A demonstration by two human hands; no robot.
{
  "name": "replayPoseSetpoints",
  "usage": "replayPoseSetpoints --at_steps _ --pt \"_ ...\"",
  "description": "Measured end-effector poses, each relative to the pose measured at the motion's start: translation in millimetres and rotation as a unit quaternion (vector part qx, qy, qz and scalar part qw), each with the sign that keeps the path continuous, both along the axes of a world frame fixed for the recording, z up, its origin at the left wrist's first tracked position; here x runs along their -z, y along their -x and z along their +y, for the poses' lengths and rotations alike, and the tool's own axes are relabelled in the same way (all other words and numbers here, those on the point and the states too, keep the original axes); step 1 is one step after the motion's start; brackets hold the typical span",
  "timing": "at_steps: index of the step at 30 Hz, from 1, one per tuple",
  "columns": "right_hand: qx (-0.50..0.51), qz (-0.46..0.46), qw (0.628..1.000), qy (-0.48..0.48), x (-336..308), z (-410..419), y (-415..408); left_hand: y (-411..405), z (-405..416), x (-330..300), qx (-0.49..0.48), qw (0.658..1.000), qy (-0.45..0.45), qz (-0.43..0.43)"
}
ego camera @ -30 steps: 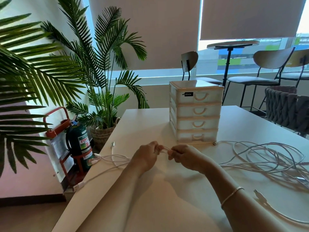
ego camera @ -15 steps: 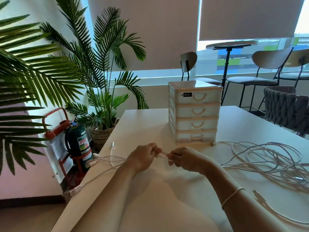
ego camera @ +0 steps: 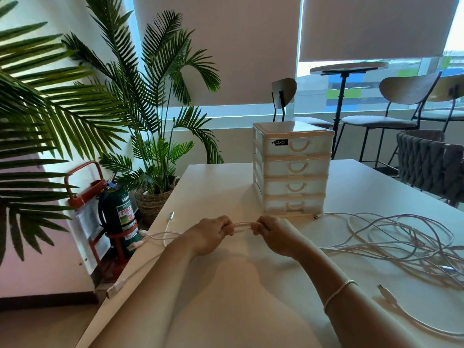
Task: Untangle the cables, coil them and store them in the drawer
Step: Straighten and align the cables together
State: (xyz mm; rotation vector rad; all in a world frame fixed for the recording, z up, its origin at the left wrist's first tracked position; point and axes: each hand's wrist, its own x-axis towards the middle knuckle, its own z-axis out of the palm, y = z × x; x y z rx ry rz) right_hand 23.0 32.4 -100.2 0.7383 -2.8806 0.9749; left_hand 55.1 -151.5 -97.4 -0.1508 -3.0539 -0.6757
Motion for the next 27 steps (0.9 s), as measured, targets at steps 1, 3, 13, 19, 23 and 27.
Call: replayPoseSetpoints --at_steps 1,3,13,19,23,27 --pt "0.008 0.001 1.0 0.01 0.1 0.9 1.2 -0.1 -4.8 -0.7 -0.005 1.0 0.007 -0.005" --pt "0.025 0.0 0.999 0.035 0.8 4.4 3.8 -1.4 -15.0 -3.0 -0.019 1.0 0.017 -0.011" --pt "0.046 0.014 0.997 0.057 -0.1 9.1 6.0 -13.5 -50.6 -9.5 -0.126 0.98 0.144 0.05" --pt "0.047 0.007 0.997 0.055 -0.4 6.5 5.5 -15.8 -80.8 -7.3 -0.176 0.96 0.195 0.095" --pt "0.036 0.009 0.998 0.048 0.6 6.6 5.2 -13.8 -94.0 -9.9 -0.206 0.926 0.312 0.058" --pt "0.002 -0.006 1.0 0.026 4.5 2.0 2.5 -16.9 -89.7 -7.3 -0.247 0.891 0.381 -0.005"
